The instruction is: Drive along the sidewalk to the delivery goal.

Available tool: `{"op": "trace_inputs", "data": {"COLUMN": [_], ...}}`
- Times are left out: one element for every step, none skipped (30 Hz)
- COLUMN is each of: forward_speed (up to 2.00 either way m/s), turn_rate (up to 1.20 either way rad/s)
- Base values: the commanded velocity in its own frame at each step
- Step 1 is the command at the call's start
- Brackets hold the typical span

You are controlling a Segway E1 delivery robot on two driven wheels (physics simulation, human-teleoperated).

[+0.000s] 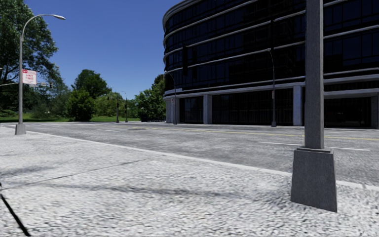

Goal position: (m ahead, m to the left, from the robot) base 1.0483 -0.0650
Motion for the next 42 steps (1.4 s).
{"op": "trace_inputs", "data": {"forward_speed": [2.00, 2.00, 2.00, 2.00, 2.00, 2.00, 1.94, 1.82, 1.65, 1.49, 1.35, 1.20, 1.04, 0.90, 0.77, 0.64, 0.51, 0.28, 0.19, 0.19, 0.15, 0.14, 0.13, 0.11, 0.07, 0.02, 0.00, 0.00, 0.00, 0.00, 0.00, 0.00, 0.00, 0.00, 0.00, 0.00, 0.00, 0.00, 0.00, 0.00, 0.00, 0.00], "turn_rate": [0.00, 0.00, 0.00, 0.00, 0.00, 0.00, 0.00, 0.00, 0.00, 0.00, 0.00, 0.00, 0.00, 0.00, 0.00, 0.00, 0.00, 0.00, 0.00, 0.00, 0.00, 0.00, 0.00, 0.00, 0.00, 0.00, 0.00, 0.00, 0.00, 0.00, 0.00, 0.00, 0.00, 0.00, 0.00, 0.00, 0.00, 0.00, 0.00, 0.00, 0.00, 0.00]}}
